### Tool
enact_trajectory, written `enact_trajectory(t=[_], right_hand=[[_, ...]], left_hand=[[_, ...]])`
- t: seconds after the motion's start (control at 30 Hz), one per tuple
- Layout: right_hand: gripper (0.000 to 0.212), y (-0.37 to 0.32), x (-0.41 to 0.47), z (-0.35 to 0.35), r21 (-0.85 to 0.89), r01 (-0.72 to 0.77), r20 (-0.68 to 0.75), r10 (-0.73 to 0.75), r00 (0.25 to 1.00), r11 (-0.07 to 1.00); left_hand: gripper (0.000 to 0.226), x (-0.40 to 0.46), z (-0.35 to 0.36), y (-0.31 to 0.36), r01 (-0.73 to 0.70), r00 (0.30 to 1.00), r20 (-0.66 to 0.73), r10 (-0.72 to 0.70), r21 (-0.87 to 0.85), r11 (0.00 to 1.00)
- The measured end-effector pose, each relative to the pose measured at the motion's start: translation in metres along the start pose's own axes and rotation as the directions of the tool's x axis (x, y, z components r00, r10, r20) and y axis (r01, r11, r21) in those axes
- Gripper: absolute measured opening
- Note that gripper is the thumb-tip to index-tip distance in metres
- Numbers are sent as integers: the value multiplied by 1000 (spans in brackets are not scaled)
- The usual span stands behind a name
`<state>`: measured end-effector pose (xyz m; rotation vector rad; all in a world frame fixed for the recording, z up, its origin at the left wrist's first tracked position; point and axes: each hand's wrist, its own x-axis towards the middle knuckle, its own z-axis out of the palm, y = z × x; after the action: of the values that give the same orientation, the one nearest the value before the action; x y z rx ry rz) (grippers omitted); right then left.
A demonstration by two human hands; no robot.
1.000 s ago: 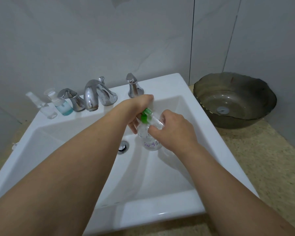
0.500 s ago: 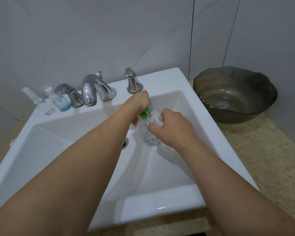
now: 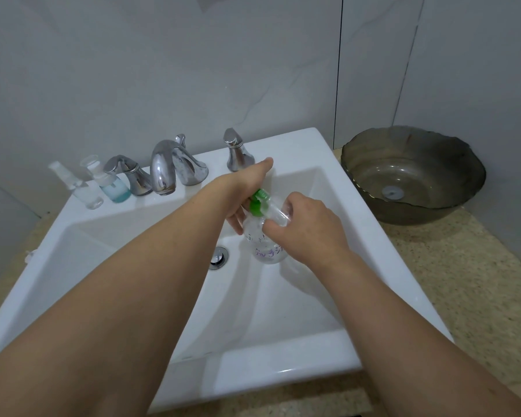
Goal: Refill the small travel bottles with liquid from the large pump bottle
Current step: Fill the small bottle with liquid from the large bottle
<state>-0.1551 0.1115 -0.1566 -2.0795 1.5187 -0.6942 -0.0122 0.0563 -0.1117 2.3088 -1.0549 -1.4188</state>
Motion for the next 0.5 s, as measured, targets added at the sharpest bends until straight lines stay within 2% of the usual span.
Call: enact_trajectory(t=[0.23,0.33,0.5], right_hand=[[36,1,0,0,-17,-22,45,23,999,1000],[36,1,-1,1,-22,-48,98,50,994,999],[36,0,-1,0,-9,-46,105,47,993,999]], left_hand=[[58,4,13,-2,-53,981,-187,49,-20,998],[52,4,19,-3,-71,966,-254,51,-69,995],[49,4,21,-2,-68,958,-285,38,-96,993]])
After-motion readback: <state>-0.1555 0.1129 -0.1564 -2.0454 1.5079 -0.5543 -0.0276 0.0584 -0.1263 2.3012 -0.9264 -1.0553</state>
